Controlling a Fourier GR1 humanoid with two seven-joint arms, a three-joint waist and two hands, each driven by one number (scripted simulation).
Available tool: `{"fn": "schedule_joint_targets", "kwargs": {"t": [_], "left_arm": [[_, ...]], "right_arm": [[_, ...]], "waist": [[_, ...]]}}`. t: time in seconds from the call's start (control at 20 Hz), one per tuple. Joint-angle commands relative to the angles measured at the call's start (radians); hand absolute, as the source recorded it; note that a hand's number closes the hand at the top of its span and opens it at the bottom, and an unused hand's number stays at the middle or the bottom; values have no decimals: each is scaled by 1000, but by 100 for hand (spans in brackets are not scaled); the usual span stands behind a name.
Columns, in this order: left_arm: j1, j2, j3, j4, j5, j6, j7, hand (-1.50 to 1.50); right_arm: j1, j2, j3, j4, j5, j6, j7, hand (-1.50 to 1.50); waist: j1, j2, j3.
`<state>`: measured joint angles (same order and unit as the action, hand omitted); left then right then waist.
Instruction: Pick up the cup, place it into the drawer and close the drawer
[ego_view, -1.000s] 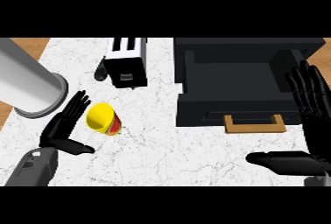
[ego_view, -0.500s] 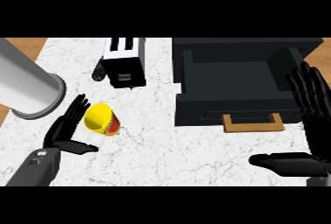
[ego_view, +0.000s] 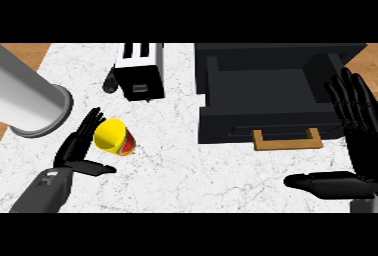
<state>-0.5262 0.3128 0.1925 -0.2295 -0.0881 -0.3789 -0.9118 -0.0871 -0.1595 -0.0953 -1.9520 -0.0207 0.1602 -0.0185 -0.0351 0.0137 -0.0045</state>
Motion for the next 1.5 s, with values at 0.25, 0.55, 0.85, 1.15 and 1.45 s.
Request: {"fn": "schedule_joint_targets", "kwargs": {"t": [0.25, 0.55, 0.85, 1.15, 1.45], "left_arm": [[-37, -17, -4, 41, -12, -96, -121, -150], [-60, -56, 8, 54, 9, -146, -94, -150], [-55, -72, -1, 33, 14, -220, -108, -150], [-46, -87, -4, 24, 36, -327, -94, 150], [-23, -119, -15, -3, 54, -399, -95, 150]], "right_arm": [[-6, 5, -8, 59, 7, 3, -35, -150], [4, 26, 31, 24, 24, -5, -10, -150], [-17, 27, 8, 37, 5, -9, -13, -150], [-3, 16, 10, 41, -13, 16, -4, -150], [1, 2, 4, -6, -20, 20, 29, -150]], "waist": [[0, 3, 0], [-6, 3, -1], [0, 1, 0], [-1, 1, 0], [-3, -4, -1]]}}
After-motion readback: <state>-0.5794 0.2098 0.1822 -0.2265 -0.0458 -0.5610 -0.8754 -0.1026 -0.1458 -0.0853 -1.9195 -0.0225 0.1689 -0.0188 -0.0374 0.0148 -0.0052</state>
